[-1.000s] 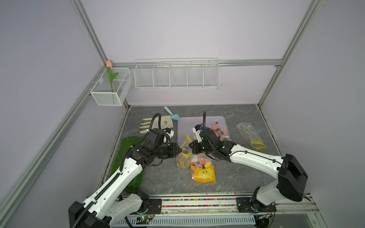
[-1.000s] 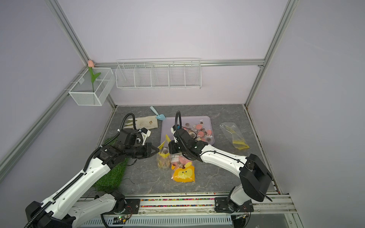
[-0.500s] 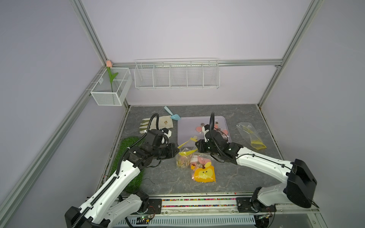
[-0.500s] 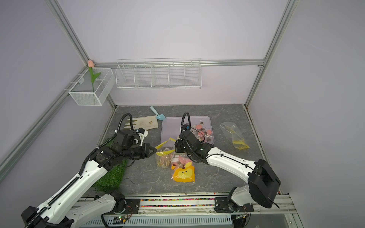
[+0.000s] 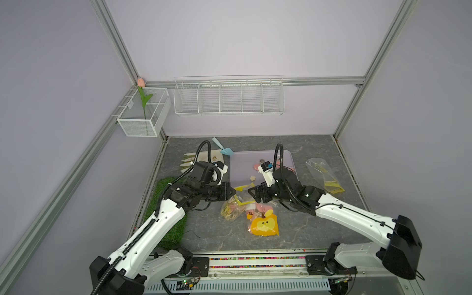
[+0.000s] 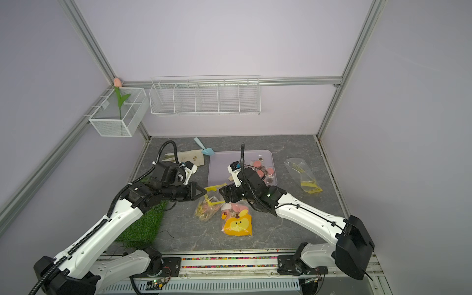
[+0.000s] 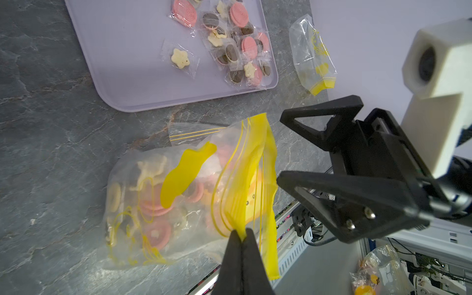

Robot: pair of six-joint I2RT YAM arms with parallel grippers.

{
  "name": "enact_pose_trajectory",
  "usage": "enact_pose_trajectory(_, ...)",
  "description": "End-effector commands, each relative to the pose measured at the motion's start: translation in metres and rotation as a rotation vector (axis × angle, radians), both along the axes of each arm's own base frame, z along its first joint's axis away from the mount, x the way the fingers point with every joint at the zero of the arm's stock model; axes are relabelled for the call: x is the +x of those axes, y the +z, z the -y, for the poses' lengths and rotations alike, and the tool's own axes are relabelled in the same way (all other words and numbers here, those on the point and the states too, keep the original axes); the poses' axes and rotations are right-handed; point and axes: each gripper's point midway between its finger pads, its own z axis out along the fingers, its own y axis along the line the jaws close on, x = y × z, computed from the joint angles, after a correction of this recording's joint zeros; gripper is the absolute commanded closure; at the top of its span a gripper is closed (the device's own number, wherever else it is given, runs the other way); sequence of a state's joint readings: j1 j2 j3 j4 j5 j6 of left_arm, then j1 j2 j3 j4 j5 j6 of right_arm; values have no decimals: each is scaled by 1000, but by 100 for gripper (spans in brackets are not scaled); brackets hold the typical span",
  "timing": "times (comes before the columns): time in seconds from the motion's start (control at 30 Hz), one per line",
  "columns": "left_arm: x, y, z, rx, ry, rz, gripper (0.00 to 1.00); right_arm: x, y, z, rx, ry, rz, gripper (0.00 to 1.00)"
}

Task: Pour cookies out of the ziploc bag
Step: Open the ziploc bag at the center of the board.

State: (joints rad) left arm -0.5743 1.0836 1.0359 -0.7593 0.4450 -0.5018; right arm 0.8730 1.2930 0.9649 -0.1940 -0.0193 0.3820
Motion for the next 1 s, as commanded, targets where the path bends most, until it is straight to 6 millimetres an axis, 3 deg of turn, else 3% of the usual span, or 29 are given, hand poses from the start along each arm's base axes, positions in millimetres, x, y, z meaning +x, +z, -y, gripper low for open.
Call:
enact_pose_trajectory(0.0, 0, 19, 8, -31, -69, 56, 100, -20, 5, 0, -28, 154, 80, 13)
enact_pose_trajectory(0.23, 2, 13, 9, -9, -73, 44, 100, -47, 24, -3, 20, 312, 169, 15)
enact_pose_trajectory(0.5, 11, 11, 15, -74, -9, 15, 100, -66, 27, -16, 9, 394, 211, 24)
enact_pose_trajectory(0.77, 12, 10, 21, -106, -11, -7, 100, -69, 21, -40, 29, 417, 218, 29)
enact_pose_trajectory(0.97, 13, 7, 25, -121, -16, -25, 100, -65, 5, -56, -12, 420, 204, 35)
